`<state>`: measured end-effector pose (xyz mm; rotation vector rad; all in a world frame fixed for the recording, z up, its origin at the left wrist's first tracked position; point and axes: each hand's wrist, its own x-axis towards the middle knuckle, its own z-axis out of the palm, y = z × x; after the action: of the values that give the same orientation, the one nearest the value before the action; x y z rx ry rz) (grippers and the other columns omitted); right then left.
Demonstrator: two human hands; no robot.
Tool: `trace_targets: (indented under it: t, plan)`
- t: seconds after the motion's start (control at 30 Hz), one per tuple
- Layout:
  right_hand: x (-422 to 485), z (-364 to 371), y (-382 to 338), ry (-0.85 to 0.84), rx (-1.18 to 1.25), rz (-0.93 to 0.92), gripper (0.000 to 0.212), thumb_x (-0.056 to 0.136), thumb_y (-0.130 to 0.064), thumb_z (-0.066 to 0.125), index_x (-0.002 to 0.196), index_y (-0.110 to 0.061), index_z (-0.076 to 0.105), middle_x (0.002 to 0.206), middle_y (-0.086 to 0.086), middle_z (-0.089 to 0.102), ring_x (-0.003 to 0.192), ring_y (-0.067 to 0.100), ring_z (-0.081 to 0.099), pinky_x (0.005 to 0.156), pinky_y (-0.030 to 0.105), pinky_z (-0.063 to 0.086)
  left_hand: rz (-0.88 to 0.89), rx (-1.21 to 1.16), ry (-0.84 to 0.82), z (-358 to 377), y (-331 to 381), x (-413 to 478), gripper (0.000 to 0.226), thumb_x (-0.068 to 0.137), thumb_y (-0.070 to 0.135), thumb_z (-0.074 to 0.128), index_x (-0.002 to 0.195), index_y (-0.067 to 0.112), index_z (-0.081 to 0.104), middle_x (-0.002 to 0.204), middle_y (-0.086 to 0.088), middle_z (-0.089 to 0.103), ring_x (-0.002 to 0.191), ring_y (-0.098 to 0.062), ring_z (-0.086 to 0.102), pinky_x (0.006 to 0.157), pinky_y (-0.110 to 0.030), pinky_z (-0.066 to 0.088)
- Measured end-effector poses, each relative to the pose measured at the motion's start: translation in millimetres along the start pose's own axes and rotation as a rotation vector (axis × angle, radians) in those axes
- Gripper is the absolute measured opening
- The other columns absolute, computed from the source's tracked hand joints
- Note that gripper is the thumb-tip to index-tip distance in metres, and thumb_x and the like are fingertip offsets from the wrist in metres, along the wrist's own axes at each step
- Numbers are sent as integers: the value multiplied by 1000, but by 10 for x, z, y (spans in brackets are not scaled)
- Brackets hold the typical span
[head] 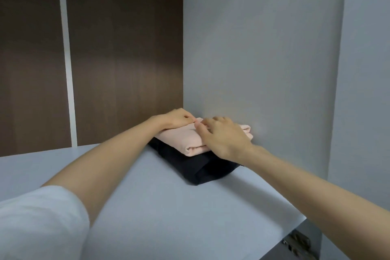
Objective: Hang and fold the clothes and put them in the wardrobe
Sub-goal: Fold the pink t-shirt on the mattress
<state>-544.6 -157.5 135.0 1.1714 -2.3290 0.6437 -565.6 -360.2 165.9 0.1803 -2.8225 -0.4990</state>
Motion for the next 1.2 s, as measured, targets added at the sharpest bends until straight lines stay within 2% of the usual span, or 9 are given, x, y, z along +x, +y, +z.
trace_targets:
  t: [0.17, 0.3, 0.4, 0.47, 0.57, 0.73, 0.83, 0.97, 1.2]
  plan:
    - [-77, 182, 127, -117, -143, -67, 43, 102, -30, 22, 143, -20, 28, 147, 4, 37, 130, 29, 37, 108, 42, 28, -67, 75, -55, 70, 6, -30, 42, 100, 42, 30, 133, 32, 53, 144, 4, 44, 131, -19, 39, 110, -35, 29]
    - [-128, 234, 175, -143, -162, -91, 47, 101, -26, 26, 146, -16, 21, 150, 2, 30, 132, 26, 34, 109, 39, 26, -99, 175, -72, 138, 52, -41, 46, 102, 41, 21, 142, 31, 41, 151, 1, 35, 137, -21, 33, 110, -33, 25]
    - [-155, 186, 179, -141, -122, -91, 44, 102, -23, 26, 144, -12, 27, 148, 3, 33, 129, 27, 36, 107, 39, 28, -125, 334, -76, 108, 112, -73, 47, 102, 38, 14, 142, 31, 39, 149, -2, 38, 133, -25, 37, 107, -35, 30]
    - [-166, 111, 165, -149, -69, -80, 39, 103, -26, 27, 138, -14, 40, 142, 4, 43, 126, 26, 41, 104, 38, 31, -141, 378, -28, 45, 165, -137, 46, 102, 38, 17, 142, 31, 39, 149, 0, 38, 132, -24, 39, 101, -36, 34]
    - [-205, -55, 142, -57, 40, 15, 32, 99, -35, 36, 122, -26, 56, 127, -2, 56, 116, 20, 49, 91, 34, 39, -132, 354, 66, -67, 252, -281, 45, 101, 37, 29, 146, 32, 31, 153, 1, 31, 138, -25, 31, 109, -41, 32]
    - [-403, -379, 19, 151, -71, -58, 29, 99, -27, 40, 123, -24, 55, 127, -6, 58, 119, 19, 46, 91, 33, 40, -38, 218, 301, -300, 457, -662, 40, 99, 30, 37, 139, 29, 43, 139, -2, 50, 126, -26, 47, 103, -43, 40]
    - [-538, -564, -83, 201, -134, -79, 28, 99, -28, 41, 123, -24, 55, 126, -6, 58, 119, 19, 46, 92, 34, 40, 32, 212, 407, -392, 630, -974, 35, 98, 29, 39, 131, 28, 51, 132, -1, 57, 120, -25, 53, 98, -40, 43]
    - [-795, -762, -185, 266, -157, -59, 30, 98, -27, 40, 124, -23, 55, 123, -6, 60, 115, 19, 49, 87, 32, 39, 77, 274, 423, -387, 874, -1434, 32, 97, 31, 40, 126, 30, 54, 126, 3, 60, 115, -24, 55, 91, -39, 43]
    - [-1574, -1012, -191, 310, -287, -49, 32, 99, -28, 38, 127, -22, 52, 123, -3, 59, 112, 23, 51, 89, 33, 37, 86, 363, 484, -170, 1470, -2240, 31, 96, 32, 42, 124, 31, 55, 120, 7, 63, 111, -22, 55, 78, -32, 36]
